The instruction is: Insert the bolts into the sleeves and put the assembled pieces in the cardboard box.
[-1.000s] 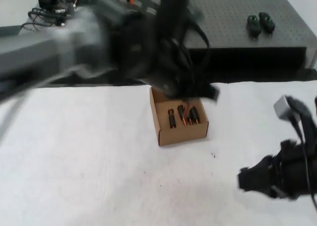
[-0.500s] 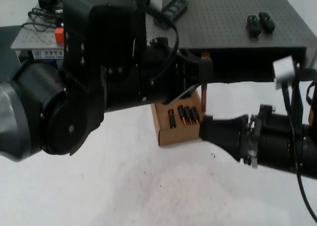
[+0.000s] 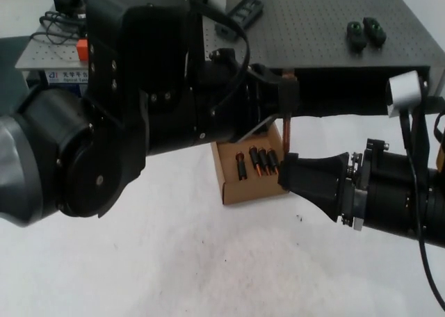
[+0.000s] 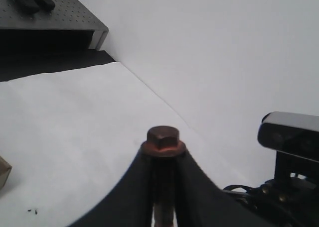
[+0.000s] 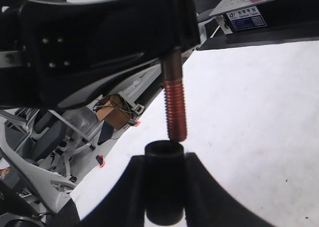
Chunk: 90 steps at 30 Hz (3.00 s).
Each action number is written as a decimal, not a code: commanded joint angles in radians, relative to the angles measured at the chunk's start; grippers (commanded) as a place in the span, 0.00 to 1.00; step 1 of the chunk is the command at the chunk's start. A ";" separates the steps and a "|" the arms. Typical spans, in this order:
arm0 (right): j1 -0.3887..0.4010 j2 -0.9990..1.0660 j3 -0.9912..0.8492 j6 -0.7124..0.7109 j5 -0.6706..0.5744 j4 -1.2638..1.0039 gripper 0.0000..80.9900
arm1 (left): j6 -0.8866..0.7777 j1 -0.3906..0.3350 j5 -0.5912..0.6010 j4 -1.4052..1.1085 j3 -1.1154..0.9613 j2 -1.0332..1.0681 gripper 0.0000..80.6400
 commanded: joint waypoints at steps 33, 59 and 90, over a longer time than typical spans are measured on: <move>-0.014 0.001 -0.010 -0.082 0.095 -0.171 0.06 | -0.052 0.003 0.120 0.017 -0.004 -0.015 0.63; -0.035 0.973 -0.863 -0.395 0.443 0.364 0.06 | 0.199 0.119 -0.493 0.539 0.481 -0.704 0.01; -0.041 0.516 -0.325 -0.386 0.479 0.163 0.18 | 0.012 0.119 -0.586 0.610 0.783 -1.069 0.01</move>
